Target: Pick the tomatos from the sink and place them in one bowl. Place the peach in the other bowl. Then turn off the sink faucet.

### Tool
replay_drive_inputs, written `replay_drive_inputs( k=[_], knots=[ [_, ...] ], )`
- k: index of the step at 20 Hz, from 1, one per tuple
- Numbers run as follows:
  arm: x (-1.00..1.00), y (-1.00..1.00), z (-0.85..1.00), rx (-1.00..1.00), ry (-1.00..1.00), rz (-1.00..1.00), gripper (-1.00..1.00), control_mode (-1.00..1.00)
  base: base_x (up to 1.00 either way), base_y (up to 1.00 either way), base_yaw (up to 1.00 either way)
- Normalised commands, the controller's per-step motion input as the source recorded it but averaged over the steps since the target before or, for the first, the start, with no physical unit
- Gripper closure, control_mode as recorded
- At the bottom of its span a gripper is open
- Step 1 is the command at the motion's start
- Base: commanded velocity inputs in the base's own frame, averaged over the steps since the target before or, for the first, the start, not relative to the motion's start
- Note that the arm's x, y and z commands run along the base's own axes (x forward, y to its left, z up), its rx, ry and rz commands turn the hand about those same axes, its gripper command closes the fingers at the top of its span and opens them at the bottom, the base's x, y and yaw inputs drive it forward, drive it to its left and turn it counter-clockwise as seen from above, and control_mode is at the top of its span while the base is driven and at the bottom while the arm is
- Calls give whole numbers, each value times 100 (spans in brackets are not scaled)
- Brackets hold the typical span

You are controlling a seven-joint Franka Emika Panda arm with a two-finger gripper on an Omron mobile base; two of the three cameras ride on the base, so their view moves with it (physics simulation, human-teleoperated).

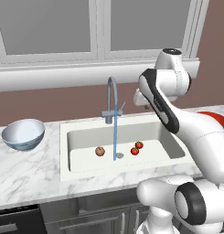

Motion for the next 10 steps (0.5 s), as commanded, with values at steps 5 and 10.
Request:
replay_drive_inputs(
  k=[5, 10],
  knots=[
    [-5, -20, -20, 0, 0, 0, -100, -100, 0, 0, 0],
    [-5, -21, -30, 0, 4, 0, -100, -100, 0, 0, 0]
  ],
)
